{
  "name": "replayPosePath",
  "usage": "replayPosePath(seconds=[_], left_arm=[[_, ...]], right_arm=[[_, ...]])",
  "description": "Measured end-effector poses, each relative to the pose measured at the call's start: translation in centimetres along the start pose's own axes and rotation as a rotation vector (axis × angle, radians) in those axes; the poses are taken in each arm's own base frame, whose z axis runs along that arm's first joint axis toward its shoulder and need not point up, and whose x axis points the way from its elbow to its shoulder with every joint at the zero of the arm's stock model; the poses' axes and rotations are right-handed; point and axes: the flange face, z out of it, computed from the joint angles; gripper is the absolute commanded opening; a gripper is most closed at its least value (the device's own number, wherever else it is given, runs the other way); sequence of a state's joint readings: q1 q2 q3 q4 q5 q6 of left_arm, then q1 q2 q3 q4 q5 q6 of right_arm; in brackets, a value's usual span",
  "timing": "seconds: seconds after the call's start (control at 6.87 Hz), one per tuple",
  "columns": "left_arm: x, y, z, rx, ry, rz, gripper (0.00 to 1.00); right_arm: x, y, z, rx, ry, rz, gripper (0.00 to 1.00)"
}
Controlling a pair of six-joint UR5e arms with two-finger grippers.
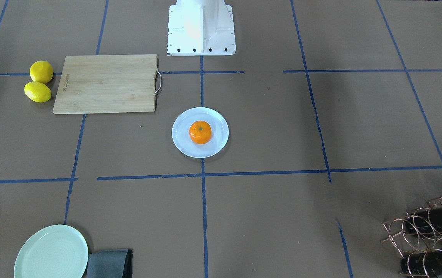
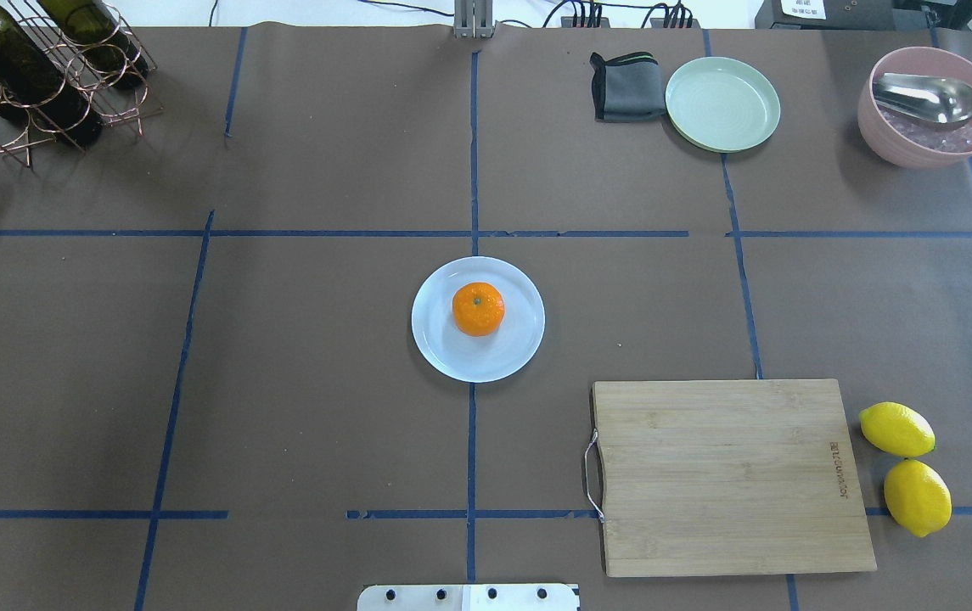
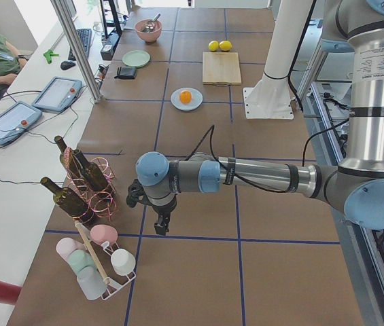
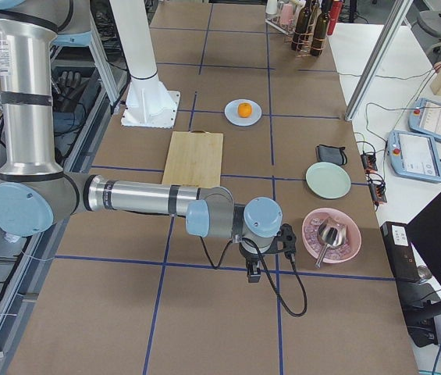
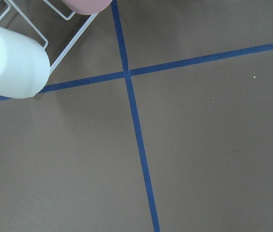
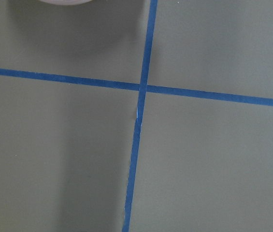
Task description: Pick orange to plate
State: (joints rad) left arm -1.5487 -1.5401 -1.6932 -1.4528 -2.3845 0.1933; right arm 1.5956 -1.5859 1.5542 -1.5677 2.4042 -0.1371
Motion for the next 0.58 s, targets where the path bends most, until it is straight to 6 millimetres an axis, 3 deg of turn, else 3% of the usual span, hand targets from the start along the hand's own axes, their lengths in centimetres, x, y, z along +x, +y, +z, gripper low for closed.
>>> replayPosePath(seconds=[0.58], left_arm=[[-0.14,0.04,0.04,-0.001,-0.002,-0.008,1.00]], right_arm=[[0.29,0.12,-0.17,0.005,0.001,0.017,1.00]])
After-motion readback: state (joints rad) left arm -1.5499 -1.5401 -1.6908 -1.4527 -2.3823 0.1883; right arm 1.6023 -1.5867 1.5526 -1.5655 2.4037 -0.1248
